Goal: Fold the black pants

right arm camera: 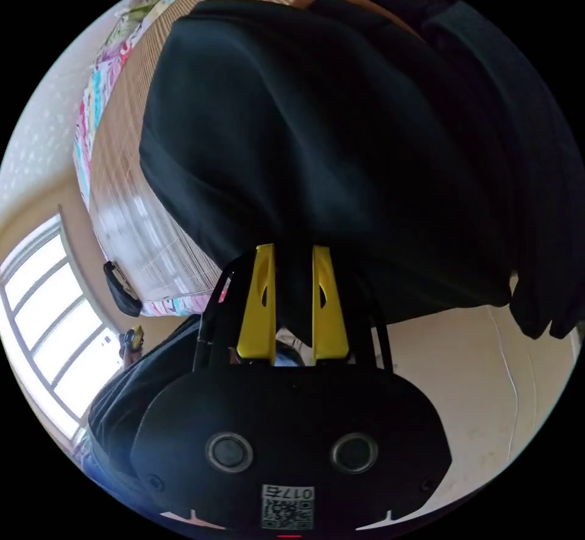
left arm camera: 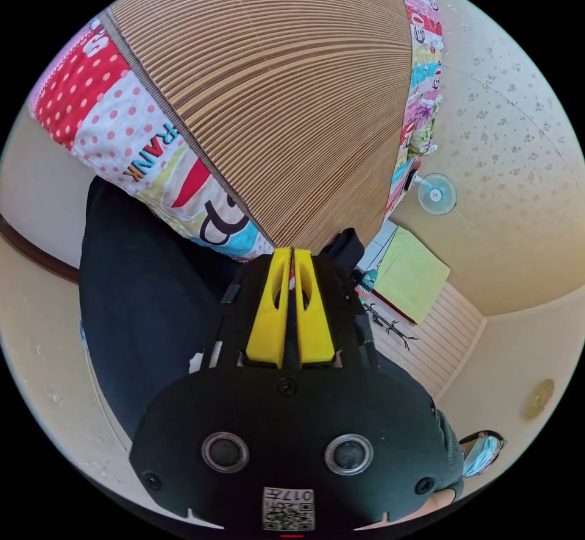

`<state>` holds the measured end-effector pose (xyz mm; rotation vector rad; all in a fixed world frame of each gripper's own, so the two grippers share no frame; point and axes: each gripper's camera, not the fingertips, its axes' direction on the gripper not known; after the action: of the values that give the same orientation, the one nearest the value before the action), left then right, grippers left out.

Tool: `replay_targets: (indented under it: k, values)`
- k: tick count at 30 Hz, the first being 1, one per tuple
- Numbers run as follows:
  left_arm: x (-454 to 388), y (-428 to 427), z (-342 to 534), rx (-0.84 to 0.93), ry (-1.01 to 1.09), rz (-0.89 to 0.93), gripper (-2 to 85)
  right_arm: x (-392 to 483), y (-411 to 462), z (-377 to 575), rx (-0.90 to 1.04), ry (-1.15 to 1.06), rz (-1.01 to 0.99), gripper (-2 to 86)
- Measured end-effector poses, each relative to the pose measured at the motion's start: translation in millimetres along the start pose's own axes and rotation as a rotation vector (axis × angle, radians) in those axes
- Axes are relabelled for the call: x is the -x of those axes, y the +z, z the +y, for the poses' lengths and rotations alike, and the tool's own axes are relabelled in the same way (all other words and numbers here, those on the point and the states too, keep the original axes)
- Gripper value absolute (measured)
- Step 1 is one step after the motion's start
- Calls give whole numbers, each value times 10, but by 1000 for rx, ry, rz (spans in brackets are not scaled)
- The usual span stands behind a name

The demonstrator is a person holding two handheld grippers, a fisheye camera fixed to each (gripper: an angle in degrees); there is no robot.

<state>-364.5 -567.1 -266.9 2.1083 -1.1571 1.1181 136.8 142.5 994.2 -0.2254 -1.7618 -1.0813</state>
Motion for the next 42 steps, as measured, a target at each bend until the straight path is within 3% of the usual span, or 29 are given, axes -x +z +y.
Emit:
replay_targets:
  k: [4, 6, 8, 17, 19, 25, 28, 32, 36, 42]
  values:
    - [-187, 141, -207, 67, 63, -65, -10, -289, -58, -183, 149, 143, -113, 26]
    - [-270, 218, -283, 109, 94, -104, -10, -490, -143, -95, 92, 161, -218, 16]
    - [-371, 307, -360, 160, 139, -167, -10, -794, -215, 145, -21, 155, -462, 9]
    - [-324, 265, -565, 179, 145, -204, -10, -912, -214, 812, -415, -372, -1441, 7]
    - [-280, 216, -613, 165, 124, -182, -10, -666, -315, 759, -433, -513, -1512, 5]
    - [-312, 138, -826, 174, 140, -193, -10, 769, -926, 786, -278, -1051, -1295, -3]
    - [-351, 161, -959, 200, 163, -224, -10, 1149, -1125, 967, -300, -1273, -1377, 1]
    - [-326, 251, -1128, 238, 164, -243, -10, 1080, -1131, 1102, -415, -1378, -1509, 5]
    - [-278, 339, -1218, 257, 149, -242, -10, 595, -721, 813, -433, -1152, -1553, 8]
    - [-232, 488, -1299, 297, 145, -270, -10, -119, 199, 323, -191, -637, -1021, 8]
